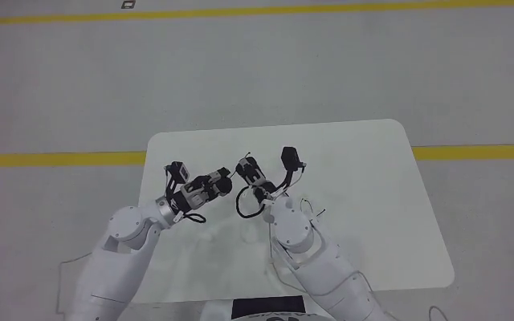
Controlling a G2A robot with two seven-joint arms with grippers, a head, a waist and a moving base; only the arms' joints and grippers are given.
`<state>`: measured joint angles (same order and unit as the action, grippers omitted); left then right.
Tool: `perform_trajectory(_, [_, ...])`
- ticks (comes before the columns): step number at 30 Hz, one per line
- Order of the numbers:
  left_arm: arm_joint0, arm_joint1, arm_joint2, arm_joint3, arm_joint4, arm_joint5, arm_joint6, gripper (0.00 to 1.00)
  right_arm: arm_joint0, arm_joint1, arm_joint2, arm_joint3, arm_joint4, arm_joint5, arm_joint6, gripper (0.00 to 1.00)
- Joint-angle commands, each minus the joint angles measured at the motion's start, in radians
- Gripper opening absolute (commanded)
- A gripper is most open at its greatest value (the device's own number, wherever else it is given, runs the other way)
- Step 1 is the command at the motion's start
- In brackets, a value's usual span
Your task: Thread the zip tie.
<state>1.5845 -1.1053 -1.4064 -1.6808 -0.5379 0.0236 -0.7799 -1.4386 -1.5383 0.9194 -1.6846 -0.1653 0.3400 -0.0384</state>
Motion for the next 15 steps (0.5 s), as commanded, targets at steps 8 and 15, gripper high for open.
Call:
perform_trajectory(8, [0.007, 0.006, 0.003, -0.008, 0.002, 0.001, 0.0, 0.17, -0.02, -0.005, 0.0, -0.015, -0.016, 0.0, -0.001, 0.0])
perform_trajectory(15, [0.009, 0.01, 0.006, -0.014, 0.001, 0.002, 0.001, 0.14, -0.032, -0.01, -0.002, -0.023, -0.027, 0.0, -0.009, 0.0])
